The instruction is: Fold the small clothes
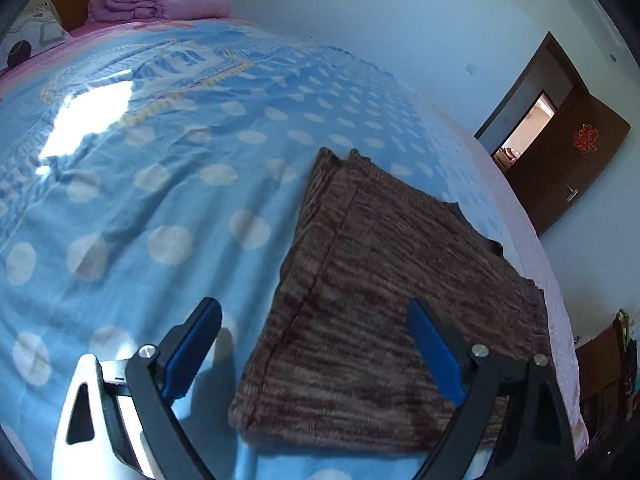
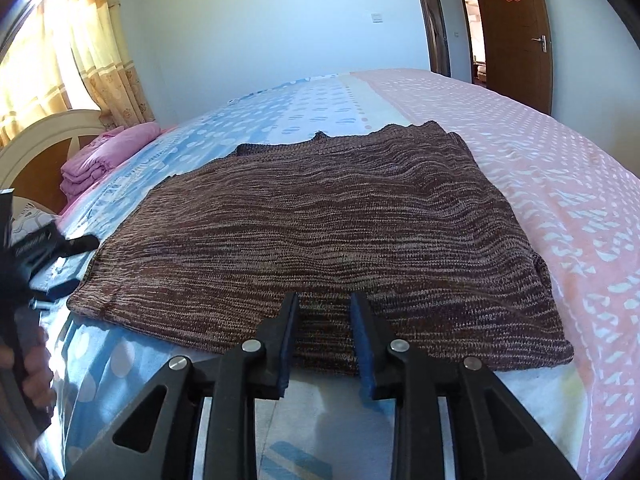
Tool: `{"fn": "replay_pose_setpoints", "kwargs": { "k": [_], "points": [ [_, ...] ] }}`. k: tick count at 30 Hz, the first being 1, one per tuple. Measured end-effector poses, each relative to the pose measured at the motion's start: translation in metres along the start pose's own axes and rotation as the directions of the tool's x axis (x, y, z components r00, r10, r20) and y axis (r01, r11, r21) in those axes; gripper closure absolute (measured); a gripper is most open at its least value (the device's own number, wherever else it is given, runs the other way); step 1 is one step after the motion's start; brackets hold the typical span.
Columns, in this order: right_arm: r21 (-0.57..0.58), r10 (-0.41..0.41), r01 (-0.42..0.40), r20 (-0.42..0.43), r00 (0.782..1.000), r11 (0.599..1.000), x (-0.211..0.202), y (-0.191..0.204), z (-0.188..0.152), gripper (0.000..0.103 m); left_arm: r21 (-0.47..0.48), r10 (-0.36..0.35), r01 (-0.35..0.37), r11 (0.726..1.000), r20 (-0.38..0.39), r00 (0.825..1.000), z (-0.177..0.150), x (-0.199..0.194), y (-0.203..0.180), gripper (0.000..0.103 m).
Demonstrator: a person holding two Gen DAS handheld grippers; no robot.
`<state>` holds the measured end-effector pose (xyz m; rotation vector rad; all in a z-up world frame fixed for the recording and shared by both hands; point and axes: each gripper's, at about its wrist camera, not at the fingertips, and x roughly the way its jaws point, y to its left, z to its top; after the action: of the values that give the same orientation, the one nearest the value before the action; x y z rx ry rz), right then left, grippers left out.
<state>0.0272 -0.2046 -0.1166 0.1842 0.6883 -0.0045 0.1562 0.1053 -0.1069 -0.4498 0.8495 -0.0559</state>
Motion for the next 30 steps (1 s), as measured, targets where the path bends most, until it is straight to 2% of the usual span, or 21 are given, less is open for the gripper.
{"fn": "replay_pose_setpoints", "kwargs": {
  "k": [3, 5, 8, 9, 10, 12, 14, 16, 17, 23, 25, 28, 30],
  "points": [
    [0.0, 0.003, -0.003, 0.002, 1.0, 1.0, 0.0, 0.0, 0.0, 0.075, -0.022, -0.007, 0.007, 1.0, -0.006, 1.0, 0.014, 0.014, 0.002, 0.009],
    [0.001, 0.003, -0.003, 0.001, 1.0, 1.0, 0.0, 0.0, 0.0, 0.075, -0.065, -0.029, 0.026, 0.998, -0.057, 0.998, 0.015, 0.029, 0.005, 0.021],
    [0.0, 0.003, -0.003, 0.001, 1.0, 1.0, 0.0, 0.0, 0.0, 0.075, -0.008, 0.011, -0.012, 1.0, -0.029, 1.0, 0.005, 0.027, -0.007, 0.028],
    [-0.001, 0.002, -0.002, 0.002, 1.0, 1.0, 0.0, 0.0, 0.0, 0.075, 0.014, 0.019, -0.019, 1.0, -0.027, 0.999, 0.003, 0.026, -0.011, 0.032],
    [-0.002, 0.0, 0.0, 0.002, 1.0, 1.0, 0.0, 0.0, -0.001, 0.075, 0.023, 0.007, -0.006, 1.0, -0.03, 1.0, 0.001, 0.025, -0.013, 0.044],
    [-0.006, -0.007, 0.007, 0.0, 1.0, 1.0, 0.0, 0.001, 0.0, 0.075, 0.006, -0.01, 0.01, 1.0, -0.027, 1.0, 0.001, 0.023, -0.011, 0.047],
    [-0.019, -0.024, 0.024, -0.018, 1.0, 1.0, 0.0, 0.005, 0.003, 0.075, -0.026, -0.018, 0.018, 0.999, -0.02, 1.0, 0.003, 0.024, -0.003, 0.065],
    [-0.04, -0.021, 0.02, -0.018, 1.0, 0.999, -0.002, 0.012, 0.01, 0.084, -0.069, -0.046, 0.045, 0.997, -0.015, 0.999, 0.004, 0.025, 0.006, 0.072],
    [-0.043, 0.002, -0.002, -0.013, 1.0, 0.999, -0.001, 0.018, 0.016, 0.096, -0.08, -0.059, 0.057, 0.995, -0.011, 0.998, 0.004, 0.026, 0.009, 0.076],
    [-0.074, 0.108, -0.107, 0.009, 0.994, 0.991, 0.021, 0.07, 0.053, 0.097, -0.059, -0.047, 0.048, 0.997, 0.019, 0.999, 0.002, 0.023, 0.005, 0.079],
    [-0.068, 0.139, -0.141, -0.043, 0.989, 0.988, 0.044, 0.083, 0.055, 0.097, -0.064, -0.048, 0.049, 0.997, 0.023, 0.999, 0.002, 0.025, 0.006, 0.078],
    [-0.046, 0.142, -0.148, -0.124, 0.982, 0.988, 0.073, 0.086, 0.047, 0.097, -0.065, -0.054, 0.056, 0.996, 0.027, 0.998, 0.002, 0.027, 0.007, 0.074],
    [-0.024, 0.165, -0.168, -0.114, 0.98, 0.985, 0.071, 0.083, 0.049, 0.098, -0.079, -0.055, 0.057, 0.995, 0.026, 0.998, 0.004, 0.028, 0.008, 0.073]
  ]
}}
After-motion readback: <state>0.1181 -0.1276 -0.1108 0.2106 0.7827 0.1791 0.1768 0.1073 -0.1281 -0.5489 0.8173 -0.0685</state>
